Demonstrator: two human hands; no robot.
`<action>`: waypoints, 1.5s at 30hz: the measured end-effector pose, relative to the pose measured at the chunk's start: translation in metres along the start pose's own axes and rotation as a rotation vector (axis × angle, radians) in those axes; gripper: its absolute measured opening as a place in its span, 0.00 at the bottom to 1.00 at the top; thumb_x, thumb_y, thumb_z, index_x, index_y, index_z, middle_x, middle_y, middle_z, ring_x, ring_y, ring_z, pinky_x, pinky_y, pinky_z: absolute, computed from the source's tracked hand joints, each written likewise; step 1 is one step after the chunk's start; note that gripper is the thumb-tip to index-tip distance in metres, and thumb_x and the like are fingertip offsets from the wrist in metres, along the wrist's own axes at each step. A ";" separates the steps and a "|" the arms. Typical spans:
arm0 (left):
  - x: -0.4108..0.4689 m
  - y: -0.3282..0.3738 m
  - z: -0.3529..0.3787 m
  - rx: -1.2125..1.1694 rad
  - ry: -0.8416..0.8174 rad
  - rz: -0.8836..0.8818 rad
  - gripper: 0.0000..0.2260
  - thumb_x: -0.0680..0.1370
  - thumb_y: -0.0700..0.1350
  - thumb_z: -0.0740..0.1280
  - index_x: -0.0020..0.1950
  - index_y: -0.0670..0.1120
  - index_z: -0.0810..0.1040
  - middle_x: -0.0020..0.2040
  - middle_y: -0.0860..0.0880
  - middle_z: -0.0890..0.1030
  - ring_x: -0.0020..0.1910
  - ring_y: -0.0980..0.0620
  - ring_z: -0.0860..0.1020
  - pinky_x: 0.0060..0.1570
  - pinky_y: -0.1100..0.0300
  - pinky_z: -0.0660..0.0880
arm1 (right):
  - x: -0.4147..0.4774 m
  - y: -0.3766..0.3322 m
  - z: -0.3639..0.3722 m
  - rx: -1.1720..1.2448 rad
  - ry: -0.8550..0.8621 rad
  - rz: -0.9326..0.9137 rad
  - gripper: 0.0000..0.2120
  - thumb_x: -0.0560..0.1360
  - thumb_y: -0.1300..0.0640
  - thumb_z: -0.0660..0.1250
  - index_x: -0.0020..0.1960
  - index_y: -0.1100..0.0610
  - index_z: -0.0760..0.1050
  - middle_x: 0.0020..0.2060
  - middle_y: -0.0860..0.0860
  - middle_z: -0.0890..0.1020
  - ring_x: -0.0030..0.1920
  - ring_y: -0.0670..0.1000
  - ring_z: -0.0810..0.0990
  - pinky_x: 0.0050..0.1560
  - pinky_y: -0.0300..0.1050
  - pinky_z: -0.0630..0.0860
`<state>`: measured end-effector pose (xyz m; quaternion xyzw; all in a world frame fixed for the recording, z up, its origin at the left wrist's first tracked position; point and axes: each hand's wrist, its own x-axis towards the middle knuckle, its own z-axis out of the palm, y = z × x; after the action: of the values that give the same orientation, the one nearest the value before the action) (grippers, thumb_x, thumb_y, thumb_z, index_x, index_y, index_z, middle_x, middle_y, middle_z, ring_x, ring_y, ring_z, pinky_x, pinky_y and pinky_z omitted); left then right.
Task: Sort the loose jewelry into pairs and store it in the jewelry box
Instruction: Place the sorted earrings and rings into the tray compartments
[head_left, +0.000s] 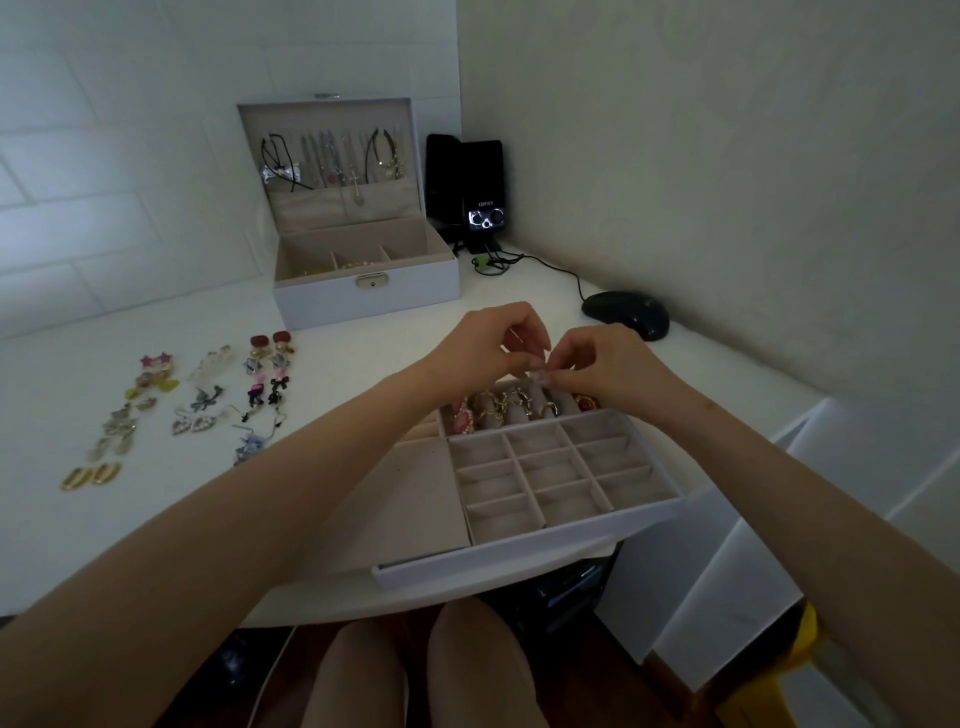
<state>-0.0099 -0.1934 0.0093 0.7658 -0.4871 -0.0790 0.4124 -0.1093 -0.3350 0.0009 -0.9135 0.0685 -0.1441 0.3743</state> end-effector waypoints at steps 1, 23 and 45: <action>0.000 0.001 0.000 -0.025 0.005 -0.036 0.06 0.73 0.36 0.70 0.47 0.43 0.76 0.45 0.46 0.81 0.43 0.52 0.80 0.44 0.62 0.80 | 0.000 0.000 0.001 -0.003 0.024 -0.017 0.06 0.68 0.56 0.75 0.38 0.55 0.79 0.30 0.42 0.77 0.29 0.35 0.74 0.31 0.27 0.67; -0.002 0.010 -0.005 -0.065 0.053 -0.135 0.04 0.73 0.36 0.70 0.45 0.40 0.77 0.41 0.45 0.81 0.40 0.49 0.82 0.43 0.58 0.81 | -0.010 -0.013 -0.001 0.504 0.086 0.036 0.11 0.67 0.66 0.74 0.47 0.68 0.78 0.41 0.60 0.83 0.38 0.56 0.85 0.40 0.42 0.81; -0.002 0.016 -0.010 -0.106 0.057 -0.188 0.07 0.72 0.36 0.71 0.38 0.43 0.74 0.37 0.47 0.81 0.37 0.54 0.81 0.45 0.61 0.80 | -0.010 -0.006 0.003 0.439 0.140 -0.031 0.07 0.70 0.68 0.70 0.46 0.60 0.80 0.42 0.55 0.84 0.41 0.50 0.84 0.44 0.38 0.80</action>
<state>-0.0173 -0.1890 0.0265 0.7870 -0.3963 -0.1211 0.4570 -0.1178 -0.3259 0.0010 -0.7988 0.0472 -0.2246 0.5562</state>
